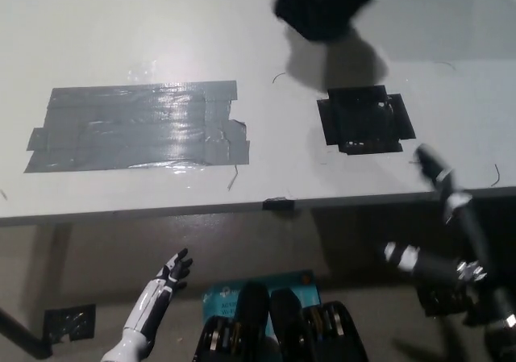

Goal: A person hands a black t-shirt to the robot and rhe robot picks it up with its right hand and places it on the black spot on the desk infron tof it

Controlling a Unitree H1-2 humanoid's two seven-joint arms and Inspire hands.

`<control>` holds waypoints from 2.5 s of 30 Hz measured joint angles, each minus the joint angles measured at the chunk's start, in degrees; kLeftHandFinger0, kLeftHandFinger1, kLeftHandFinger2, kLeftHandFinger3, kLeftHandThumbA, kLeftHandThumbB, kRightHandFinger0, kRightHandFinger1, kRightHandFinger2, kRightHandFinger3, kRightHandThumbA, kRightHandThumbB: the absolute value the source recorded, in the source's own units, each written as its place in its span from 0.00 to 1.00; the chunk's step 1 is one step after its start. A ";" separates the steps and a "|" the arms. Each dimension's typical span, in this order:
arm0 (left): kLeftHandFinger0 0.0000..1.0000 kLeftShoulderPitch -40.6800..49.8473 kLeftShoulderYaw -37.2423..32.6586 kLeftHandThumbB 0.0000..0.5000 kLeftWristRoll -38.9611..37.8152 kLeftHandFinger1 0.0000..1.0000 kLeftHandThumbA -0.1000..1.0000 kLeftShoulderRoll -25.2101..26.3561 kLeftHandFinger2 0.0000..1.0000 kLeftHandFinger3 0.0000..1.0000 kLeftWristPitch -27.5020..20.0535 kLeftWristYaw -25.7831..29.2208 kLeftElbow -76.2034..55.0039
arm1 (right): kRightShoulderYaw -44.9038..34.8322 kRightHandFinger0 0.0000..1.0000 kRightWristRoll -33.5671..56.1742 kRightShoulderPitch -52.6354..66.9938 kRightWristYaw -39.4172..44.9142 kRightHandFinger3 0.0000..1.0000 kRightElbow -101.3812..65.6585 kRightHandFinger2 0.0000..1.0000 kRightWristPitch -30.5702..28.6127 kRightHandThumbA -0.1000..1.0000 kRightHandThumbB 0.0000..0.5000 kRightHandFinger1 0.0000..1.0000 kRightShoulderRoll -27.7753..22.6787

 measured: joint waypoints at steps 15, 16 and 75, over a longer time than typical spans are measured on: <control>1.00 1.46 -0.27 1.00 -2.67 1.00 1.00 0.50 1.00 1.00 -0.62 -5.86 0.29 | -4.15 1.00 -11.98 -21.23 -3.24 1.00 -1.96 1.00 7.37 1.00 0.64 1.00 -0.57; 1.00 1.46 -0.26 1.00 -2.78 1.00 1.00 0.50 1.00 1.00 -0.64 -6.05 0.29 | -4.13 1.00 -12.57 -22.67 -3.45 1.00 -0.15 1.00 7.38 1.00 0.67 1.00 -0.77; 1.00 -0.81 -0.14 1.00 -1.48 1.00 1.00 0.79 1.00 1.00 -2.47 -7.25 1.59 | 15.91 0.00 -29.22 -49.85 -21.43 0.85 49.77 0.92 -7.41 0.00 0.31 0.48 -11.34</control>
